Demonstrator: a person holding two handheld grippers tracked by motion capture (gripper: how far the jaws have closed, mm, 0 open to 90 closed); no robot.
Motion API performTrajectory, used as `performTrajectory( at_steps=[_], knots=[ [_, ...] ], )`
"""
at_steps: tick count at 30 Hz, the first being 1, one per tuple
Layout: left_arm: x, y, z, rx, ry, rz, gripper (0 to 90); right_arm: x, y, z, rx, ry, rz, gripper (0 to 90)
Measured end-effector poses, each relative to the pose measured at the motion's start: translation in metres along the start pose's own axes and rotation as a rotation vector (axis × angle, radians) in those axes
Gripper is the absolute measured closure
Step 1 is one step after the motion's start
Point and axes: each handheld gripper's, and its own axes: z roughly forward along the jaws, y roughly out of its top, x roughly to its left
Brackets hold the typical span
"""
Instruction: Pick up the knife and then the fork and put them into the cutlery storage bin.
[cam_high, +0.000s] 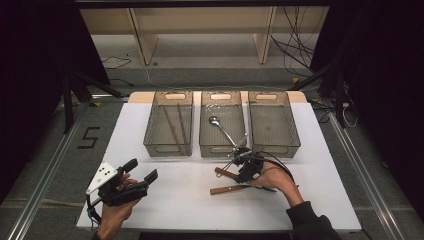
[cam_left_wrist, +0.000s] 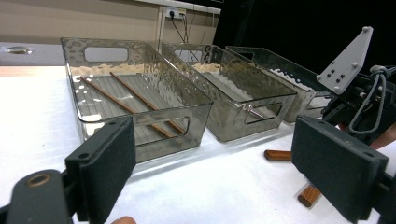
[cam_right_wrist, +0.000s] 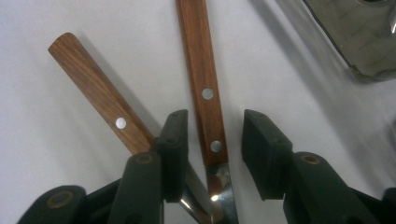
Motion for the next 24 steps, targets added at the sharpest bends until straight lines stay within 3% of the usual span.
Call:
performTrajectory(
  at_steps=[24],
  knots=[
    [0.0002, -0.0002, -0.0002, 0.0, 0.003, 0.002, 13.6, 0.008, 0.006, 0.0059, 0.061, -0.045, -0.064, 76.1]
  ],
)
